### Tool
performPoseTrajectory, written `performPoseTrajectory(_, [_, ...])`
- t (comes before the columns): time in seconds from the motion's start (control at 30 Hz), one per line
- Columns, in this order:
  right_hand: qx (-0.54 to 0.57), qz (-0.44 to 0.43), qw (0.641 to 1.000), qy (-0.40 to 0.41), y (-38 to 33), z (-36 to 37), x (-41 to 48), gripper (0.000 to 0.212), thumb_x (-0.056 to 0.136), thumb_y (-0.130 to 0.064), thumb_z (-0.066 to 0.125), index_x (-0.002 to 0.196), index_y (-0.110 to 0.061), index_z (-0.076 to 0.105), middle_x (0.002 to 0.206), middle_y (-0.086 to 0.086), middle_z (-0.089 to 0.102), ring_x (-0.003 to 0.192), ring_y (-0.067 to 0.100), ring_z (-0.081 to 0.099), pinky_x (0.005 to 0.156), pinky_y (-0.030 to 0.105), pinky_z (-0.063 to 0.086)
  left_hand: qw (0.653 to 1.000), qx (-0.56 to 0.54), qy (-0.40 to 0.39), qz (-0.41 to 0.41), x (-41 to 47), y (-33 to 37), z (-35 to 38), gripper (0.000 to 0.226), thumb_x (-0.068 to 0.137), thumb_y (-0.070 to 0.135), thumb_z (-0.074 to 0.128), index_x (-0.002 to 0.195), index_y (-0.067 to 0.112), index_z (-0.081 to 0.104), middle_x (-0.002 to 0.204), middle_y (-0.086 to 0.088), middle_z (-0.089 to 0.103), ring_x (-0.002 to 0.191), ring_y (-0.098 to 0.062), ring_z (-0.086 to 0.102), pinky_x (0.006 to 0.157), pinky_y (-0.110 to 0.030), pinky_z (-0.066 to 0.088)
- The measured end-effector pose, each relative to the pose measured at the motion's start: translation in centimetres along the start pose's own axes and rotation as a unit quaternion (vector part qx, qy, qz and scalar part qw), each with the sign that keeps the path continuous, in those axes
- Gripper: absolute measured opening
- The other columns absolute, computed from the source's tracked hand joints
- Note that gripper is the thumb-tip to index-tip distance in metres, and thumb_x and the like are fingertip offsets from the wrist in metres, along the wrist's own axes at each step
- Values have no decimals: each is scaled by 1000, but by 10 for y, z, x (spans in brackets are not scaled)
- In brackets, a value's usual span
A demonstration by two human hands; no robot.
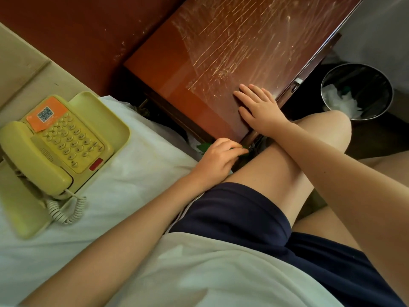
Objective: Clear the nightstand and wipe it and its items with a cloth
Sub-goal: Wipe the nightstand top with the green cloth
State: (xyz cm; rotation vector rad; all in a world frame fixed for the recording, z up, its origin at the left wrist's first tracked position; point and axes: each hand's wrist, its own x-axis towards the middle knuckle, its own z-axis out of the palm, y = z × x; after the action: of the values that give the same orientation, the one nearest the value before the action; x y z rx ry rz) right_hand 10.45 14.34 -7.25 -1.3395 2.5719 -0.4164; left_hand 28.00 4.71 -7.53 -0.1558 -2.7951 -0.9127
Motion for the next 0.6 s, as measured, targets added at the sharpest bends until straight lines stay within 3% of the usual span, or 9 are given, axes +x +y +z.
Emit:
performPoseTrajectory(0.1, [5, 0, 1000, 4, 1, 1, 1, 47, 103, -30, 32, 148, -21, 26, 157, 2, 18, 145, 22, 11, 115, 33, 1, 995, -16, 53, -87, 4, -11, -15, 30, 91, 9, 45, 112, 4, 66, 107, -11, 65, 104, -14, 47, 93, -19, 33])
performPoseTrajectory(0.2, [8, 0, 1000, 13, 1, 2, 1, 47, 102, -30, 33, 148, -20, 28, 156, 2, 20, 145, 23, 12, 115, 34, 1, 956, 36, 166, -239, 28, -35, -42, 31, 96, 8, 44, 121, 7, 62, 119, -8, 59, 112, -19, 47, 91, -13, 27])
performPoseTrajectory(0.3, [18, -1, 1000, 9, 1, 2, 2, 46, 102, -30, 33, 147, -20, 29, 156, 2, 20, 145, 23, 12, 115, 36, 2, 922, 85, 209, -315, 62, -75, -74, 33, 98, 9, 40, 127, 10, 57, 127, -7, 54, 118, -21, 43, 90, -11, 25])
performPoseTrajectory(0.47, [34, -6, 999, 6, 2, 1, 1, 54, 96, -39, 26, 146, -20, 33, 155, 4, 25, 144, 26, 16, 115, 39, 5, 902, 154, 167, -366, 88, -119, -90, 35, 100, 8, 38, 131, 10, 54, 132, -6, 51, 121, -22, 41, 98, -26, 37])
performPoseTrajectory(0.6, [32, -2, 999, 11, 2, 2, 1, 45, 102, -30, 35, 146, -21, 31, 156, 2, 22, 144, 24, 13, 115, 37, 1, 922, 184, 141, -311, 81, -116, -85, 35, 99, 6, 39, 132, 8, 54, 129, -7, 55, 119, -24, 44, 96, -28, 38])
